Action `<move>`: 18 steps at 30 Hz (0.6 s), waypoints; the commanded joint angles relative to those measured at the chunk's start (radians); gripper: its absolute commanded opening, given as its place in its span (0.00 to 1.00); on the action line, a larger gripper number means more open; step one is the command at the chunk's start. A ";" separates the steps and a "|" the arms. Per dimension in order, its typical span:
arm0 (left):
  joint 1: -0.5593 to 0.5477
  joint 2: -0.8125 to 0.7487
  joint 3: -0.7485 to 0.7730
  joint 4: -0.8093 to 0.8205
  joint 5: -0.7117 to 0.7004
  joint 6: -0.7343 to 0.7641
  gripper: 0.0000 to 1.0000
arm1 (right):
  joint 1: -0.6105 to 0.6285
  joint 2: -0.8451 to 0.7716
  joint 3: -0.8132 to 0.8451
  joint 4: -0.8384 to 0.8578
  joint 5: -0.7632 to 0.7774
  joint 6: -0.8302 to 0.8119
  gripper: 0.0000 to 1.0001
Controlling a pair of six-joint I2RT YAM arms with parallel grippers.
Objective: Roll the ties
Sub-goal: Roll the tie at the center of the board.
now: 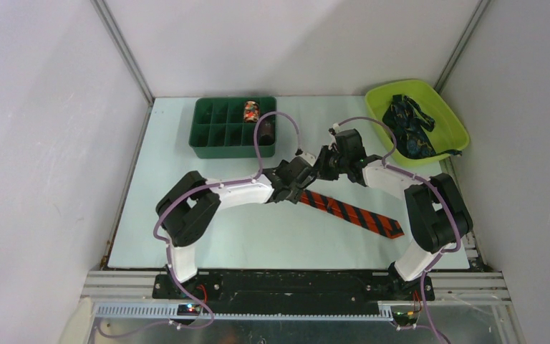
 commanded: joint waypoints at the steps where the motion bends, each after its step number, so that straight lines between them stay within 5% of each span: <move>1: 0.010 -0.062 0.061 0.039 0.050 -0.020 0.66 | -0.005 -0.034 0.001 0.031 0.013 -0.003 0.08; 18: 0.038 -0.157 0.029 0.052 0.092 -0.032 0.66 | -0.018 -0.040 0.000 0.027 0.027 -0.005 0.08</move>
